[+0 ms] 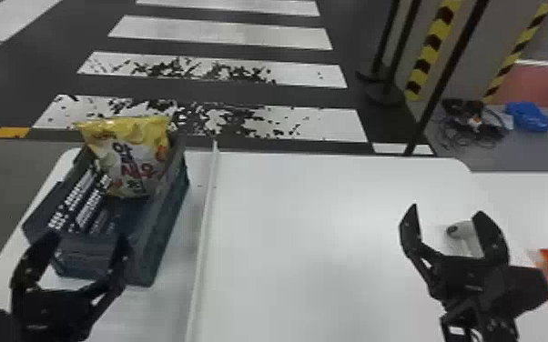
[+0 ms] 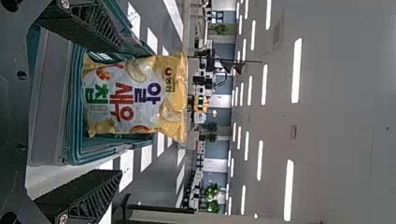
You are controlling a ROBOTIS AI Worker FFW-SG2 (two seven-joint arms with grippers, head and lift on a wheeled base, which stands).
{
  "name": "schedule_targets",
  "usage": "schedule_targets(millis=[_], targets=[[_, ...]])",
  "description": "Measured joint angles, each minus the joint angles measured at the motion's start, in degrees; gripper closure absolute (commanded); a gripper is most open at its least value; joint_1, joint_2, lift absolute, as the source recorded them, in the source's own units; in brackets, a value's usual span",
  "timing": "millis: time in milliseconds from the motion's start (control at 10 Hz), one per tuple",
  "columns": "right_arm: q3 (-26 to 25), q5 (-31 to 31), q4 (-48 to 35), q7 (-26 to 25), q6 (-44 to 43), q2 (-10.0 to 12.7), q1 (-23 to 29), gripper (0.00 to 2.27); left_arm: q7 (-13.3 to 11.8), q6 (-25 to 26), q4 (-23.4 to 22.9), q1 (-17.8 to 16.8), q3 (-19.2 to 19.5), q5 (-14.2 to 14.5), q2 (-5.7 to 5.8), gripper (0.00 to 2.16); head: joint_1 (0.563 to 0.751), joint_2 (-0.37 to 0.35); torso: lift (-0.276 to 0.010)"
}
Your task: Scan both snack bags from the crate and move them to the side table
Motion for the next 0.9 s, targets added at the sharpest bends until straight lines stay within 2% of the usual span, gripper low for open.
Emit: schedule_targets(millis=[300, 500, 700, 800, 900], targets=[[2.04, 0.50, 1.73, -0.11, -3.47, 2.62, 2.31, 0.05, -0.01, 0.05, -0.37, 0.00, -0.36, -0.38, -0.32, 0.07, 0.695, -0.044, -0.099], [3.25, 0.45, 4.36, -0.12, -7.69, 3.63, 3.38, 0.05, -0.80, 0.77, -2.55, 0.40, -0.12, -0.50, -0.20, 0.06, 0.695, -0.032, -0.099], [3.83, 0.39, 6.25, -0.34, -8.73, 3.77, 3.55, 0.05, -2.47, 3.77, -7.43, 1.32, 1.27, -0.67, 0.67, 0.06, 0.695, -0.036, -0.099], [3.94, 0.35, 6.73, -0.45, -8.78, 3.77, 3.56, 0.05, -4.01, 5.52, -9.58, 1.77, 2.60, -0.59, 1.46, 0.06, 0.695, -0.036, -0.099], [3.95, 0.23, 7.01, -0.47, -8.72, 3.76, 3.56, 0.05, -6.44, 7.39, -10.85, 1.77, 4.70, 0.69, 2.48, 0.06, 0.695, -0.032, -0.099]])
